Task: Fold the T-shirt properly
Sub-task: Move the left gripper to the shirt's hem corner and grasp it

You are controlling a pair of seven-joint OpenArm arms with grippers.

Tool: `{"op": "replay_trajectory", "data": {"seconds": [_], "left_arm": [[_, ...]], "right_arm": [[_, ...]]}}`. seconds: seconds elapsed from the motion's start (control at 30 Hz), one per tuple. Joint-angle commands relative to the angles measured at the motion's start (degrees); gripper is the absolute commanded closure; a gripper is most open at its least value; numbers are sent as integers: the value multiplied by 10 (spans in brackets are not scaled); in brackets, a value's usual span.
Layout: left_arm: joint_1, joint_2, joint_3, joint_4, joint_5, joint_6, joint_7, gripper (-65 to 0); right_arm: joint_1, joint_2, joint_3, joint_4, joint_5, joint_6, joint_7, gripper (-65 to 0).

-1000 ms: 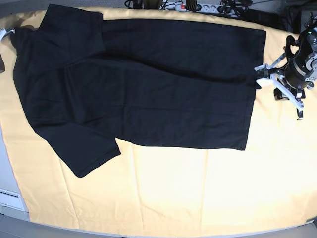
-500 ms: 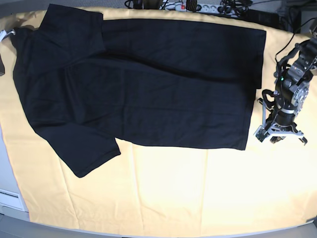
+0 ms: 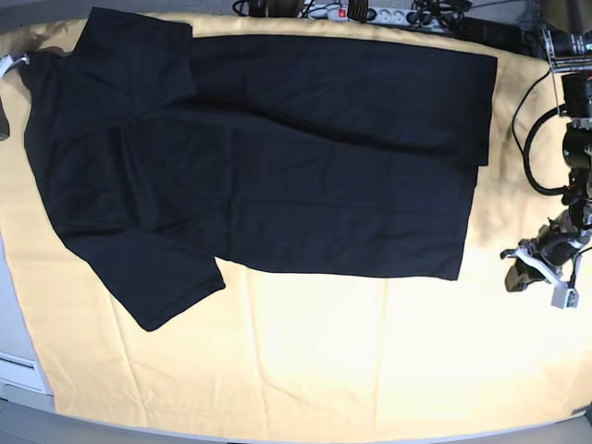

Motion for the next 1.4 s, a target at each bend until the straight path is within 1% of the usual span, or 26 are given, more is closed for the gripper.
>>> {"op": "replay_trajectory", "data": {"seconds": [0.0,0.03,0.07,0.17,0.2,0.23,0.33,0.4,0.53,0.6,0.67,0.73,0.8,0.87,0.9,0.93,1.03,1.07,1.23,1.33,1.37], "left_arm": [[-14,-10,-4,-6,-17,-15,-18,0],[-14,-10,-4,-21,-26,-24,-19,0],[-14,-10,-4,-33,-31,-33,-20,-74],[-14,-10,-4,-51,-58,-45,-20,-352],[-14,-10,-4,-51,-65,-45,-20,-413],[-15,-8,-4,-51,-65,-45,-20,-439],[-22,1,0,-51,-64,-45,-20,-441],[-28,14,8,-51,-58,-45,-19,-441],[-43,42,38,-51,-22,-45,-21,-441],[-49,52,58,-51,-4,-44,-32,-441],[-53,60,69,-51,17,-41,-35,-441],[-54,66,71,-51,26,-27,-35,-441],[-54,67,71,-51,26,-14,-35,-441],[-54,67,71,-51,26,-12,-29,-441],[-54,67,71,-51,24,-13,-24,-441],[-54,67,71,-51,18,-21,-19,-441],[-54,67,71,-51,-12,-70,-6,-441],[-54,67,71,-51,-17,-76,-6,-441],[-54,67,71,-51,-27,-75,-4,-441],[-54,67,71,-51,-21,-74,-5,-441],[-54,66,70,-51,-14,-68,-8,-441]], "right_arm": [[-2,9,8,6,6,-2,13,0],[-2,9,9,6,9,-2,13,0],[-2,9,8,6,14,-2,13,0],[-2,9,8,6,16,-2,12,0],[-2,9,8,6,16,-2,12,0],[-2,9,8,6,16,-2,12,0],[-2,9,8,6,17,-2,11,0],[-2,9,8,6,17,-2,11,0],[-2,9,8,6,17,-2,11,0],[-2,9,8,6,16,-2,11,0],[-2,9,8,6,16,-2,10,0],[-2,9,8,6,16,-2,10,0],[-2,9,8,6,16,-2,10,0],[-2,9,8,6,16,-2,11,0],[-2,9,8,6,17,-2,11,0],[-2,9,8,6,17,-2,11,0],[-2,9,8,6,17,-2,11,0],[-2,9,8,6,17,-2,11,0],[-2,9,8,6,17,-2,11,0],[-2,9,8,6,17,-2,11,0],[-2,9,8,6,17,-2,11,0]]}}
